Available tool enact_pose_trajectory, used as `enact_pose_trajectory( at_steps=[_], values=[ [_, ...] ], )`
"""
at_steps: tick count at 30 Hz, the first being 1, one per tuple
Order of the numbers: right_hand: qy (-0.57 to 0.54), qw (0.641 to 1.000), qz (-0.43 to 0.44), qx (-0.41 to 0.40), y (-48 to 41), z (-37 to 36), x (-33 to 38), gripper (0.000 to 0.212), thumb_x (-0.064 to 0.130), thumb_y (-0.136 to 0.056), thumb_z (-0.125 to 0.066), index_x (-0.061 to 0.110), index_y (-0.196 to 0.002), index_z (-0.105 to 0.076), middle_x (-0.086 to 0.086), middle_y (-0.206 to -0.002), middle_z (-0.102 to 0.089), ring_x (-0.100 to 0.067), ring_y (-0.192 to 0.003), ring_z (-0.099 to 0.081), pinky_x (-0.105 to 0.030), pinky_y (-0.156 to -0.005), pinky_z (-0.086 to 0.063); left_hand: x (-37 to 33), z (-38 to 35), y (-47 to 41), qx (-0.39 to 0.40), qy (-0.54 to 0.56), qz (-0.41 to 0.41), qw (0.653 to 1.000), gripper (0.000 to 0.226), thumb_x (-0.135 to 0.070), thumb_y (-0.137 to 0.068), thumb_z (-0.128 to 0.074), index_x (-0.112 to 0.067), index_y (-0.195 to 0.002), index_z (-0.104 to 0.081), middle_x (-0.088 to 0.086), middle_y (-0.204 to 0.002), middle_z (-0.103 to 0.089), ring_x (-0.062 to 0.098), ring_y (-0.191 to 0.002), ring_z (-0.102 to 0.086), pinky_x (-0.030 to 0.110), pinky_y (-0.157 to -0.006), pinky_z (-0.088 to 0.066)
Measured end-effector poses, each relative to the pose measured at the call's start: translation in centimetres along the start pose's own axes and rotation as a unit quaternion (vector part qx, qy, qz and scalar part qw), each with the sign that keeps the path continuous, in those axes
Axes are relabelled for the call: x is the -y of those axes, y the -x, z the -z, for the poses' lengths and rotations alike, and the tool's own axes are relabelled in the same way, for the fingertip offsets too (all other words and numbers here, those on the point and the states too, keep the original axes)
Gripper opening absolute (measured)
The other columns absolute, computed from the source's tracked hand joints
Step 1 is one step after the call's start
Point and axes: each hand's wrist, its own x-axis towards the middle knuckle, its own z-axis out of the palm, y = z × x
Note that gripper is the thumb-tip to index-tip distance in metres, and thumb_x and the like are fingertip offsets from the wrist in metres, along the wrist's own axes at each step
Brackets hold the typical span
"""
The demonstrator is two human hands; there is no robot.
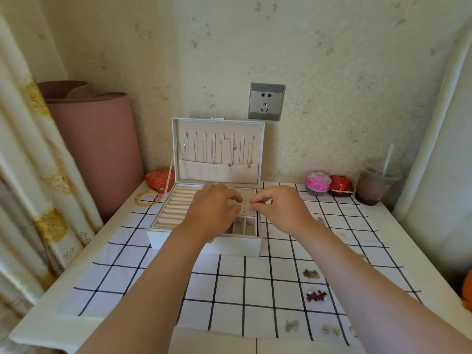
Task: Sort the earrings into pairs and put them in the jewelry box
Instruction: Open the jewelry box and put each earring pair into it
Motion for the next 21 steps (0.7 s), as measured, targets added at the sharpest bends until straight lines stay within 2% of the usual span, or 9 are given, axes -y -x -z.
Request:
enact_pose_trajectory(
  at_steps=[3, 6, 9, 14, 18, 21],
  values=[
    [0.05, 0.999, -0.007, -0.001, 0.1, -0.2, 0.4, 0.021, 0.024, -0.085, -0.077, 0.027, -0.106, -0.076, 0.013, -0.096, -0.074, 0.0, -0.087, -0.06, -0.011, -0.074, -0.04, 0.4, -0.3, 0.2, 0.028, -0.032, -0.016, 0.999, 0.027, -0.04, -0.093, -0.056, -0.035, -0.118, -0.065, -0.01, -0.123, -0.061, 0.016, -0.119, -0.045, 0.036, -0.105, -0.034],
    [0.115, 0.993, 0.018, -0.006, -0.1, -0.3, 0.7, 0.011, 0.026, -0.084, -0.077, 0.029, -0.095, -0.078, 0.014, -0.093, -0.073, 0.0, -0.083, -0.059, -0.005, -0.064, -0.032, 0.6, -0.5, 0.4, 0.046, -0.03, -0.038, 0.998, 0.029, -0.044, -0.091, -0.056, -0.036, -0.117, -0.066, -0.009, -0.121, -0.061, 0.018, -0.118, -0.046, 0.039, -0.103, -0.035],
    [0.162, 0.986, 0.047, -0.002, 0.0, -0.2, 1.0, 0.01, 0.025, -0.086, -0.073, 0.03, -0.093, -0.079, 0.014, -0.093, -0.074, -0.003, -0.084, -0.061, -0.011, -0.061, -0.033, 0.6, -0.5, 0.5, 0.06, -0.023, -0.04, 0.997, 0.031, -0.044, -0.089, -0.057, -0.036, -0.118, -0.066, -0.009, -0.121, -0.06, 0.018, -0.118, -0.045, 0.041, -0.103, -0.036],
    [0.187, 0.978, 0.082, 0.027, 0.4, 0.0, 1.3, 0.015, 0.02, -0.088, -0.069, 0.03, -0.088, -0.08, 0.012, -0.092, -0.074, -0.009, -0.088, -0.065, -0.026, -0.07, -0.049, 0.5, -0.5, 0.5, 0.07, -0.01, -0.034, 0.997, 0.034, -0.046, -0.089, -0.057, -0.034, -0.12, -0.065, -0.008, -0.122, -0.059, 0.018, -0.117, -0.045, 0.041, -0.103, -0.038],
    [0.151, 0.987, 0.056, 0.028, 0.3, 0.4, 0.9, 0.012, 0.022, -0.087, -0.072, 0.029, -0.092, -0.079, 0.014, -0.099, -0.075, -0.005, -0.096, -0.066, -0.026, -0.085, -0.052, 0.4, -0.6, 0.5, 0.074, -0.017, -0.029, 0.997, 0.036, -0.046, -0.089, -0.057, -0.034, -0.123, -0.063, -0.007, -0.124, -0.057, 0.018, -0.117, -0.045, 0.041, -0.103, -0.038],
    [0.143, 0.988, 0.054, 0.033, 0.3, 0.5, 0.5, 0.01, 0.024, -0.086, -0.074, 0.031, -0.091, -0.079, 0.016, -0.099, -0.074, -0.004, -0.097, -0.066, -0.029, -0.088, -0.053, 0.3, -0.6, 0.5, 0.072, -0.025, -0.026, 0.997, 0.04, -0.049, -0.089, -0.057, -0.034, -0.125, -0.061, -0.007, -0.126, -0.057, 0.019, -0.119, -0.045, 0.04, -0.104, -0.036]
  ],
)
